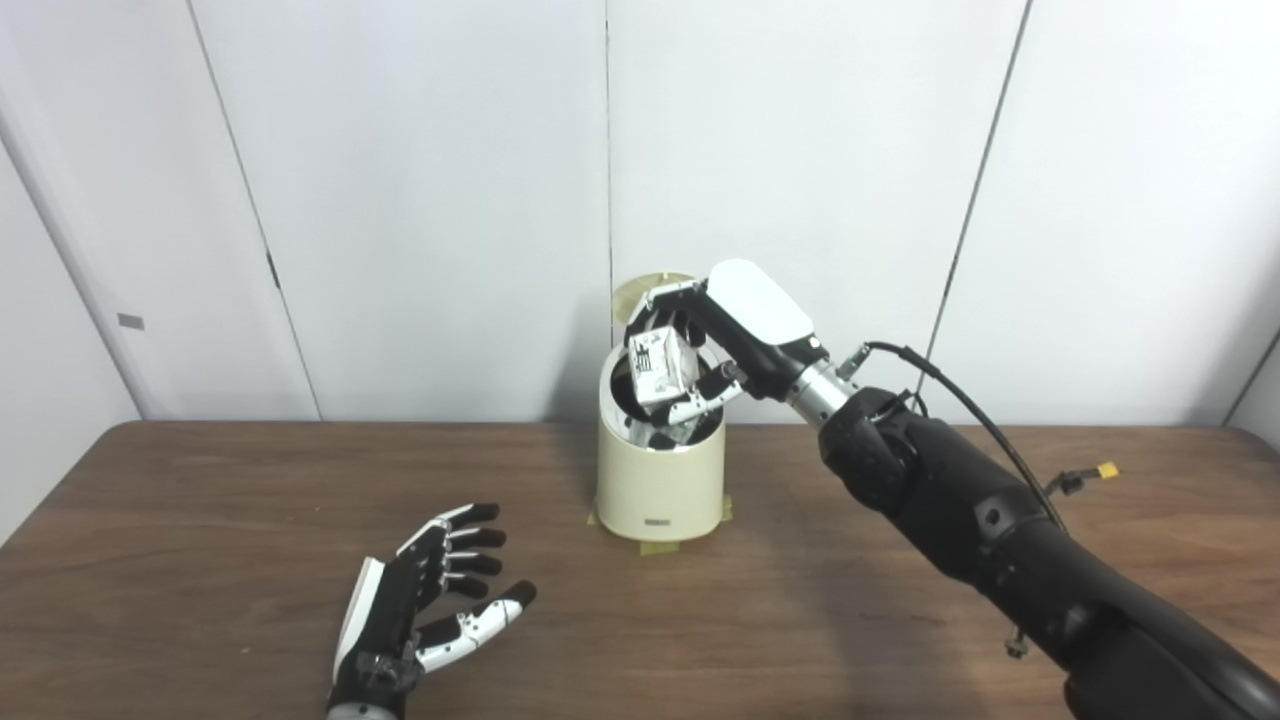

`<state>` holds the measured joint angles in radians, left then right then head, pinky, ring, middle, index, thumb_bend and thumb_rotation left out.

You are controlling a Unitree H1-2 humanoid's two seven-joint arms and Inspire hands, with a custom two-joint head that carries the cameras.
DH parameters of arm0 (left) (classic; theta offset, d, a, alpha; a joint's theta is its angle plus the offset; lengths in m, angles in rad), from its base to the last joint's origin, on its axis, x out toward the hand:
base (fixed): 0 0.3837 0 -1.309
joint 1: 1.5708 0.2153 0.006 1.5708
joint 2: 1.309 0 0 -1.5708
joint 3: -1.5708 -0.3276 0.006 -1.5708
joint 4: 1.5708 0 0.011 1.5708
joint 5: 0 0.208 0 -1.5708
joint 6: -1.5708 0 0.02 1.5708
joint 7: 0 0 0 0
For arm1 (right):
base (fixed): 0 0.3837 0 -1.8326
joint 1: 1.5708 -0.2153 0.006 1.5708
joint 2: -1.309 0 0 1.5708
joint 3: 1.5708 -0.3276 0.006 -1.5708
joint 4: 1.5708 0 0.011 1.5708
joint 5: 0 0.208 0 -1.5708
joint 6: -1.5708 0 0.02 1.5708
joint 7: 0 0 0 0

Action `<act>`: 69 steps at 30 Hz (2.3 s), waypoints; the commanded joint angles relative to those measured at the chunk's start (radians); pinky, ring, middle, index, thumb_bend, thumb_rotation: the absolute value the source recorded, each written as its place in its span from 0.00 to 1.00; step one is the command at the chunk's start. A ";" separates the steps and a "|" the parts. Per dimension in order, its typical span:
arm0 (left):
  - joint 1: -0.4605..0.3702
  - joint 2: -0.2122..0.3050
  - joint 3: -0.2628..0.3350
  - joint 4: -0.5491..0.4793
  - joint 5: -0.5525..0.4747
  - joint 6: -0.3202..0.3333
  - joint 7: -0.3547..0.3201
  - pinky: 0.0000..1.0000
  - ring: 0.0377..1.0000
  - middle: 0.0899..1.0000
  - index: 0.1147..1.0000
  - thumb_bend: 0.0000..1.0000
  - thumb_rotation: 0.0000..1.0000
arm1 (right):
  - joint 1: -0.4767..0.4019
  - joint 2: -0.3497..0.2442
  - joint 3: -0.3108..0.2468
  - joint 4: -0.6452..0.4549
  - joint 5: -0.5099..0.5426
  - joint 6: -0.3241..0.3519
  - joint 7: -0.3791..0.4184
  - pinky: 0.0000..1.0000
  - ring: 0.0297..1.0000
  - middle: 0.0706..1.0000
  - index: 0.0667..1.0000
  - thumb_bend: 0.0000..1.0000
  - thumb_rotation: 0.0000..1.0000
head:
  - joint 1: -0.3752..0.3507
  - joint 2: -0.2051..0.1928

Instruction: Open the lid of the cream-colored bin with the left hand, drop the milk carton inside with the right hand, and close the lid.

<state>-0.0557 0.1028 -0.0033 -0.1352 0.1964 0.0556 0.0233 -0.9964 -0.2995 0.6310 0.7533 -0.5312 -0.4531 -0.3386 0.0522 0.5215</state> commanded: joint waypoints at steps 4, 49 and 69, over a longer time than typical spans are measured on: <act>-0.022 0.003 -0.003 -0.020 -0.006 -0.019 -0.003 0.59 0.63 0.68 0.74 0.65 0.10 | -0.043 -0.030 -0.039 -0.011 -0.134 0.016 0.010 0.50 0.61 0.67 0.65 0.79 0.13 | 0.000 0.001; -0.039 0.027 -0.004 0.024 -0.014 -0.055 -0.010 0.60 0.63 0.68 0.73 0.65 0.12 | 0.511 0.038 -0.546 -0.578 0.385 0.105 0.190 0.40 0.52 0.71 0.77 0.83 0.19 | -0.015 -0.010; -0.108 0.060 0.004 0.005 -0.049 -0.133 -0.048 0.67 0.78 0.81 0.83 0.80 0.32 | 0.715 0.142 -0.634 -0.613 0.580 0.149 0.371 0.59 0.71 0.81 0.88 0.88 0.28 | 0.000 -0.035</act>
<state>-0.0950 0.1415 -0.0030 -0.0795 0.1547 -0.0570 -0.0135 -0.2440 -0.1507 0.0172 0.1573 0.0498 -0.2791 0.0361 0.0522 0.4863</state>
